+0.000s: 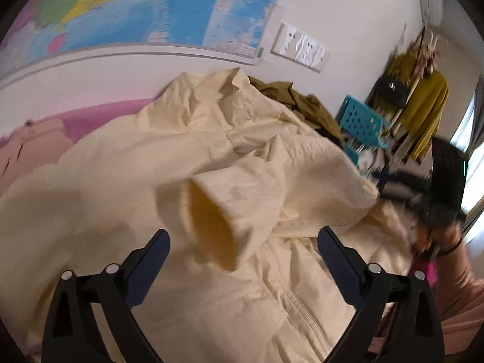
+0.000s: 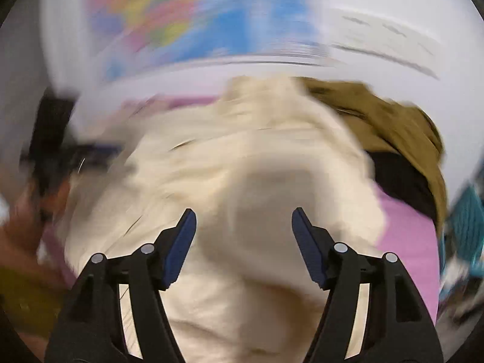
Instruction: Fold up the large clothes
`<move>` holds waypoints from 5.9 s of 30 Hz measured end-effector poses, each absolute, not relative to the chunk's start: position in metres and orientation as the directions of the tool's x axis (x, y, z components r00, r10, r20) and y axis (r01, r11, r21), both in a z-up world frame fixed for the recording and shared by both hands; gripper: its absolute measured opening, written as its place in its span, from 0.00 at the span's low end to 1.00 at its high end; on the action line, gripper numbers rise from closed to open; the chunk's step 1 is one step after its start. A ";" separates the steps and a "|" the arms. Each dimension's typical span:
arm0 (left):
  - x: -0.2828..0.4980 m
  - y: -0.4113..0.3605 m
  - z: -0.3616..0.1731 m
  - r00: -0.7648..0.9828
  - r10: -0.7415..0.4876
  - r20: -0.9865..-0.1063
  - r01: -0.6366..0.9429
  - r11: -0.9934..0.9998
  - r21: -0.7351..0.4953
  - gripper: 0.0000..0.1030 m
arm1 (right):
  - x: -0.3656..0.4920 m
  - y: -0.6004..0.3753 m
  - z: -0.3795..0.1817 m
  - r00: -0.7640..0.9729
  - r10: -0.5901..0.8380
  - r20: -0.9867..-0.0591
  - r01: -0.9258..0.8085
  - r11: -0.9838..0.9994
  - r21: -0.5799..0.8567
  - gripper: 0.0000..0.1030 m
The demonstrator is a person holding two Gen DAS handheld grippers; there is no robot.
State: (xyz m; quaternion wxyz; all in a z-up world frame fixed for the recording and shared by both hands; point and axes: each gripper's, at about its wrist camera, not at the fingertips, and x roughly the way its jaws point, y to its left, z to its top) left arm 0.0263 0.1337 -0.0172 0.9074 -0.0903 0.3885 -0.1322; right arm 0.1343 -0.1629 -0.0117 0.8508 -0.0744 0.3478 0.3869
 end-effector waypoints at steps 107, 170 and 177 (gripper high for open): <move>0.030 0.122 0.050 0.652 -0.209 -0.729 0.241 0.969 -0.061 0.52 | 0.105 -0.083 -0.043 0.188 0.827 -0.529 -0.793 0.446 0.416 0.61; -0.005 0.227 -0.090 0.602 -0.330 -0.727 -0.012 0.907 -0.422 0.73 | 0.283 0.103 -0.050 0.015 0.794 -0.608 -0.697 0.444 0.563 0.03; -0.007 0.225 -0.080 0.576 -0.299 -0.761 -0.005 0.929 -0.370 0.71 | 0.291 0.089 -0.076 0.097 0.725 -0.682 -0.649 0.565 0.509 0.46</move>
